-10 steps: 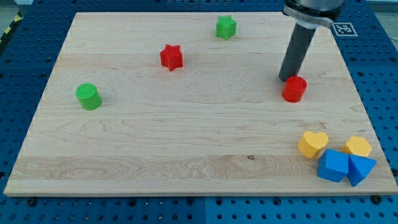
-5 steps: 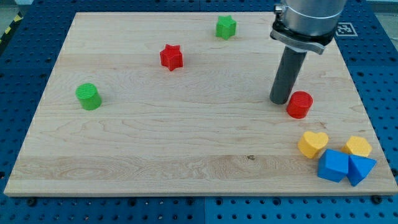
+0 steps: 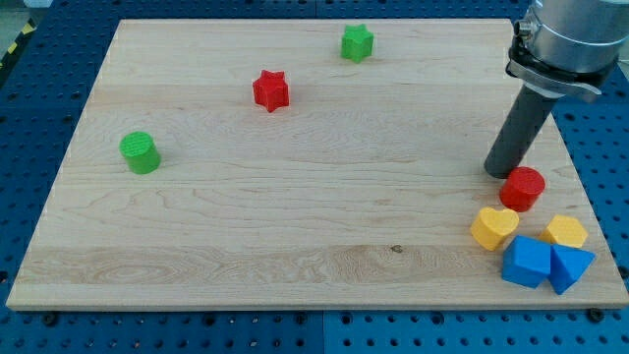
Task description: Move the red circle into the yellow hexagon
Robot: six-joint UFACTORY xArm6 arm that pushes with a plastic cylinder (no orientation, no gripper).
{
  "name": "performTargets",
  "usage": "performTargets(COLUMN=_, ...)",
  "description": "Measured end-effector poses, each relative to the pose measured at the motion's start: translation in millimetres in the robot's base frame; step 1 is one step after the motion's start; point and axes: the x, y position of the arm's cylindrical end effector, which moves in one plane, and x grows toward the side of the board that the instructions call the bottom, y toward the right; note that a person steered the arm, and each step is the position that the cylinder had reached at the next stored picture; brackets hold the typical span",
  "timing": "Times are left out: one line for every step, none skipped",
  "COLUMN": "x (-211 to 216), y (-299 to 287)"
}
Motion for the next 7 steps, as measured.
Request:
performTargets(x=1, y=3)
performTargets(x=10, y=4)
performTargets(x=24, y=3)
performTargets(x=30, y=3)
performTargets(x=31, y=-1)
performTargets(x=22, y=-43)
performTargets(x=3, y=-108)
